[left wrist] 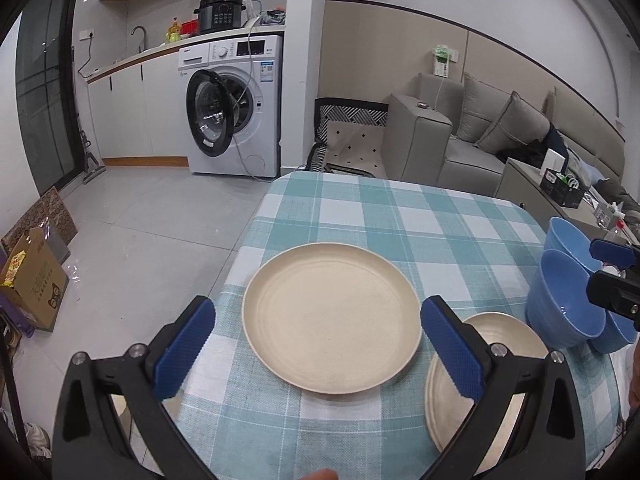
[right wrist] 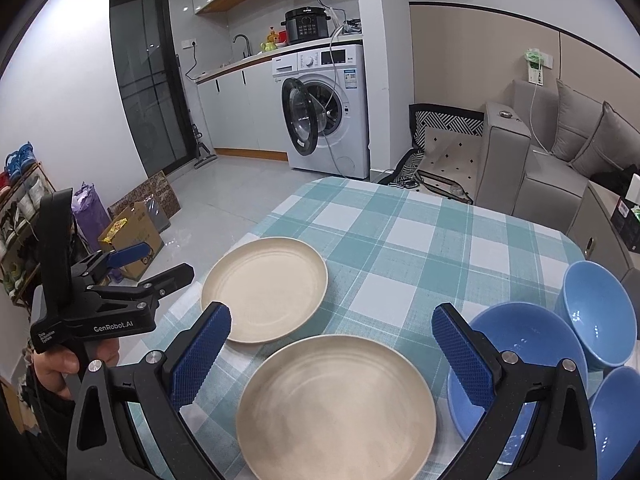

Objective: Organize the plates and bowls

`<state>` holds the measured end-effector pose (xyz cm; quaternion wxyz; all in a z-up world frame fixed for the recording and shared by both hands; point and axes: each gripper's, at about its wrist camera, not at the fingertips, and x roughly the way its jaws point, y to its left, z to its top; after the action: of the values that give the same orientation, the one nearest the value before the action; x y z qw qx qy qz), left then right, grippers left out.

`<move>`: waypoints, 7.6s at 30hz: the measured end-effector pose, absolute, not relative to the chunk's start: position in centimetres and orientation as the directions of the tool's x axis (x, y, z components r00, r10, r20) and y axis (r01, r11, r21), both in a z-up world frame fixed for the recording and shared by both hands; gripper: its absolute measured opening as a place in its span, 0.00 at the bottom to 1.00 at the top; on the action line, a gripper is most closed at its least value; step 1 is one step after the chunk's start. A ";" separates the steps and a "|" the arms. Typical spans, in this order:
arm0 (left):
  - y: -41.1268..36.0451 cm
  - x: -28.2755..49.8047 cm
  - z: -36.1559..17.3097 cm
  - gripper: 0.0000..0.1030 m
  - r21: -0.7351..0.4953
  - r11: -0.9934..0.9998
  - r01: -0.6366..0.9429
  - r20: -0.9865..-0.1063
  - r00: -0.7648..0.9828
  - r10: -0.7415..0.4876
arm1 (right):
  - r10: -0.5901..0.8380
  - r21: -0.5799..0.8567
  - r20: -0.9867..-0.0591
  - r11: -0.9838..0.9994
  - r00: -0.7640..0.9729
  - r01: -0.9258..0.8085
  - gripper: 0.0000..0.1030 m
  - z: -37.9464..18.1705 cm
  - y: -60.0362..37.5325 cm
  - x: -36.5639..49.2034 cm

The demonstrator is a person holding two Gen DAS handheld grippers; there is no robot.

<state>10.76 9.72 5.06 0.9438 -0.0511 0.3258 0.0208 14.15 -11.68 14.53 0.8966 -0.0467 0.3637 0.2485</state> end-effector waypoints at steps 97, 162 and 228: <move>14.8 16.1 -5.8 0.36 -0.165 0.970 -0.178 -0.806 0.591 -0.029 | 0.221 0.022 -0.907 0.875 0.358 -0.484 0.42 -1.8 -1.2 25.7; 12.3 13.1 -0.8 0.24 -0.114 0.985 -0.127 -0.723 0.691 0.005 | 0.239 -0.055 -0.817 0.874 0.525 -0.483 0.19 5.4 -2.7 21.2; 0.2 9.3 0.2 0.25 -0.009 0.993 0.121 -0.717 0.691 -0.091 | 0.220 0.023 -0.765 0.949 0.606 -0.316 0.19 6.7 -17.3 10.3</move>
<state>9.33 0.22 0.24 0.9194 0.0192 0.3887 -0.0574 10.31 -17.34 6.67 0.8942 -0.0574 0.4180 0.1498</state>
